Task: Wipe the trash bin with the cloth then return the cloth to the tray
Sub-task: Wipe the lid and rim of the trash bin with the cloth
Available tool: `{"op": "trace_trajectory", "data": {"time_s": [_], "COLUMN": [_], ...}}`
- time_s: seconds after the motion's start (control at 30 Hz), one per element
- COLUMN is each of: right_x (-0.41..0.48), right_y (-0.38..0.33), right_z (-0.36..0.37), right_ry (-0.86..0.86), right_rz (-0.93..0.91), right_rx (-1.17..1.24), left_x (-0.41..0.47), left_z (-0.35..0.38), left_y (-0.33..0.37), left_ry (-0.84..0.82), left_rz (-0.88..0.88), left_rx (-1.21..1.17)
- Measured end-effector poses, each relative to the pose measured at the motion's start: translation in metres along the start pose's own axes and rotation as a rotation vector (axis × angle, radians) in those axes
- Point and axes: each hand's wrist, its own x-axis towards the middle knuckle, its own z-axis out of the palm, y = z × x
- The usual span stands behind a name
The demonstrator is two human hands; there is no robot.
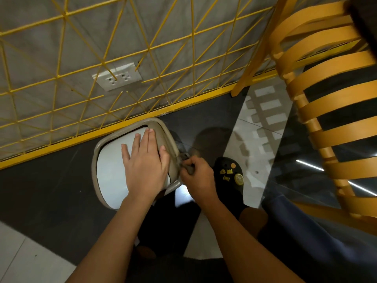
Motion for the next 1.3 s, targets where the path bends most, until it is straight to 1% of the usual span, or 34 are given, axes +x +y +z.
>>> {"op": "trace_trajectory", "data": {"time_s": [0.1, 0.17, 0.3, 0.47, 0.53, 0.63, 0.7, 0.8, 1.0, 1.13, 1.23, 1.3], "right_x": [0.021, 0.031, 0.025, -0.004, -0.018, -0.047, -0.062, -0.066, -0.06, -0.061, -0.047, -0.025], "right_y": [-0.012, -0.019, -0.017, -0.005, 0.001, 0.006, 0.007, 0.009, 0.013, 0.013, 0.01, 0.005], "right_z": [-0.003, -0.004, 0.001, 0.012, 0.018, 0.035, 0.047, 0.052, 0.047, 0.043, 0.029, 0.014], "right_ry": [-0.066, -0.092, -0.063, 0.079, 0.126, 0.153, 0.144, 0.126, 0.207, 0.202, 0.221, 0.153], "right_rz": [-0.098, -0.124, -0.128, 0.005, 0.085, 0.23, 0.241, 0.198, 0.063, -0.021, -0.035, -0.067], "right_rx": [-0.109, -0.149, -0.136, 0.015, 0.12, 0.261, 0.263, 0.201, 0.012, -0.043, -0.094, -0.144], "left_x": [0.0, 0.001, 0.002, 0.001, 0.002, 0.002, 0.001, 0.001, 0.001, 0.001, 0.001, 0.001], "left_z": [0.0, 0.001, 0.002, 0.003, 0.003, 0.003, 0.003, 0.001, 0.002, 0.002, 0.001, 0.001], "left_y": [-0.002, -0.001, 0.001, 0.001, 0.001, 0.001, 0.001, 0.001, -0.001, -0.003, -0.002, -0.002], "left_ry": [-0.013, -0.021, -0.014, -0.014, -0.012, -0.006, 0.003, 0.004, -0.008, -0.013, -0.023, -0.035], "left_rz": [-0.007, -0.014, -0.024, -0.023, -0.023, -0.02, -0.012, 0.001, 0.005, 0.01, 0.007, 0.008], "left_rx": [-0.004, 0.004, 0.023, 0.026, 0.025, 0.011, -0.002, -0.004, -0.005, -0.008, -0.013, -0.012]}}
